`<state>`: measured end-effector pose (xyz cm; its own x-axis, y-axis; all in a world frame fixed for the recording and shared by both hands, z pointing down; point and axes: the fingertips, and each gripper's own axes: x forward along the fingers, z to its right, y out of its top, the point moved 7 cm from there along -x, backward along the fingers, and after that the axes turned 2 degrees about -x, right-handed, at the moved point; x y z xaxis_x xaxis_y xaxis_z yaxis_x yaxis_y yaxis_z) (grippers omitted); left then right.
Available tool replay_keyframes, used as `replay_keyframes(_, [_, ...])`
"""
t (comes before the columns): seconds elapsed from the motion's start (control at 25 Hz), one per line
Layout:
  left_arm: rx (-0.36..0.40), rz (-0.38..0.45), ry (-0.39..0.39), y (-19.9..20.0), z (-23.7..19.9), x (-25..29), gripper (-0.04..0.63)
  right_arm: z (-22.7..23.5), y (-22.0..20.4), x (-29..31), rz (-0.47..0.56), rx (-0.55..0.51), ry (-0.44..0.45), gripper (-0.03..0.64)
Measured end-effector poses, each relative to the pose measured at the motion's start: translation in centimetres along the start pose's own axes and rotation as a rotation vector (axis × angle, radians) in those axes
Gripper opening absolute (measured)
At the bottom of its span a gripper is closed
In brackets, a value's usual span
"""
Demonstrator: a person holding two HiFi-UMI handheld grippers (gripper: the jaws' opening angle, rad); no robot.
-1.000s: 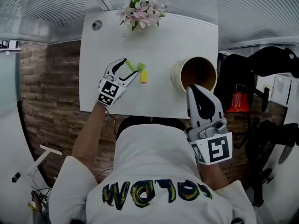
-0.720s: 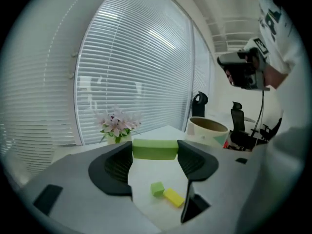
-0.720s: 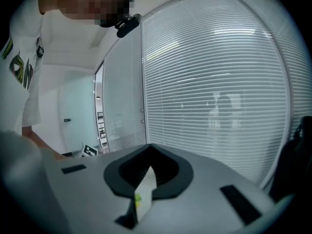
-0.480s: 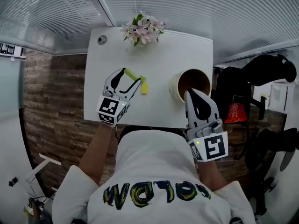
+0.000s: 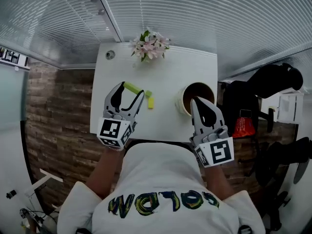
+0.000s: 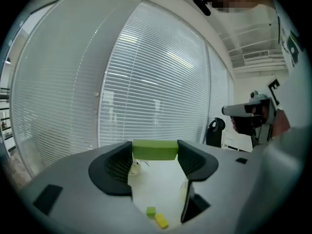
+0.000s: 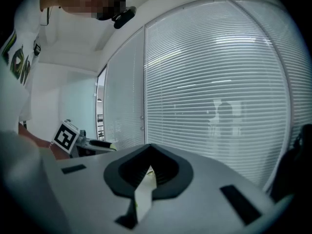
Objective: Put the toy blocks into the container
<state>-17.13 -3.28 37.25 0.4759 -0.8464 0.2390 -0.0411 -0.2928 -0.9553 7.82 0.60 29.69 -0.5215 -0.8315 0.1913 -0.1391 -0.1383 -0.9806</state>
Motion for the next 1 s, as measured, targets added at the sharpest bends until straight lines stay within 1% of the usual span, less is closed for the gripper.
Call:
replay_keyframes(0.16, [-0.007, 0.043, 0.048, 2.5, 0.8, -1.3, 0.299, 0.1, 0.6, -0.2, 0.011, -0.004, -0.004, 0.008])
replay_keyframes(0.24, [-0.002, 0.053, 0.050, 3.1, 1.1, -1.5, 0.299, 0.2, 0.7, -0.3, 0.014, -0.006, -0.008, 0.008])
replay_keyframes(0.36, [0.001, 0.056, 0.029, 3.2, 1.5, -1.1, 0.299, 0.5, 0.6, -0.6, 0.013, -0.005, -0.021, 0.008])
replay_keyframes(0.6, [0.006, 0.049, -0.035, 3.3, 3.7, -0.1, 0.299, 1.9, -0.1, -2.4, -0.001, 0.005, -0.083, 0.008])
replay_keyframes(1.0, [0.027, 0.025, -0.199, 3.1, 9.0, 3.3, 0.299, 4.4, -1.1, -6.3, -0.018, 0.024, -0.218, 0.006])
